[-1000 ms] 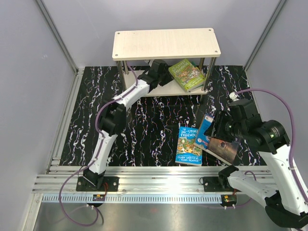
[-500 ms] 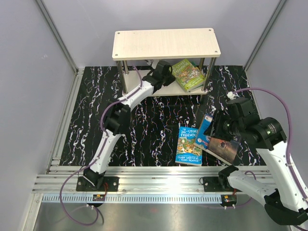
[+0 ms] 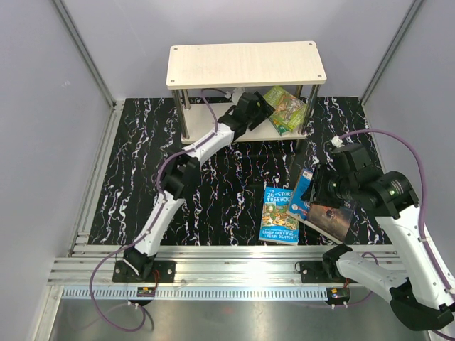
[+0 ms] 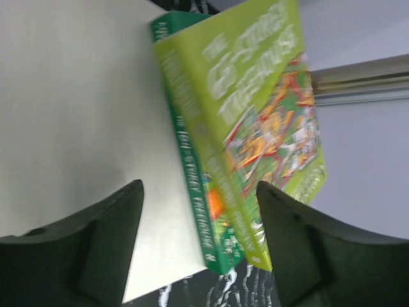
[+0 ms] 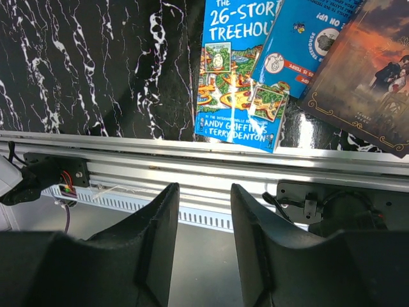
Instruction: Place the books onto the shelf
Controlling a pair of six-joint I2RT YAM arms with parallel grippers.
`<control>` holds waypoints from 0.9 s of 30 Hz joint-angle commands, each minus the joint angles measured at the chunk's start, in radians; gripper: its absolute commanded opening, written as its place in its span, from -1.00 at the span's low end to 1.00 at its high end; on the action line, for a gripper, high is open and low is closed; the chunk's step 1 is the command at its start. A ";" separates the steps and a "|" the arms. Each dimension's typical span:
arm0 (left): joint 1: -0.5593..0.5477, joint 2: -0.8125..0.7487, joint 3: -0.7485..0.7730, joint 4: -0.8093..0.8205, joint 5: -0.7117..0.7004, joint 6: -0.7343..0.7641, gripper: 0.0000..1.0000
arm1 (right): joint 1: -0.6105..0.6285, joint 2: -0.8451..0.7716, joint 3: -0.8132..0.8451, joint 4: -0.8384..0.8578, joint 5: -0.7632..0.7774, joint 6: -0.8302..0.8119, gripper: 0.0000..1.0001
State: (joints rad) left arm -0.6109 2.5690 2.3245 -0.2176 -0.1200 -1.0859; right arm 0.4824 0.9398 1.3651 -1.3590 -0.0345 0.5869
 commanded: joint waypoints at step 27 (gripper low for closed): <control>0.039 -0.447 -0.487 -0.096 0.031 0.180 0.97 | -0.001 -0.035 -0.076 -0.106 -0.076 -0.061 0.34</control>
State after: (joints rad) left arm -0.5659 2.2436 1.8591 -0.2199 -0.1215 -1.0031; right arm 0.4824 0.8913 1.3190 -1.3586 -0.0628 0.5446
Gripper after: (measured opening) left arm 0.985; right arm 0.596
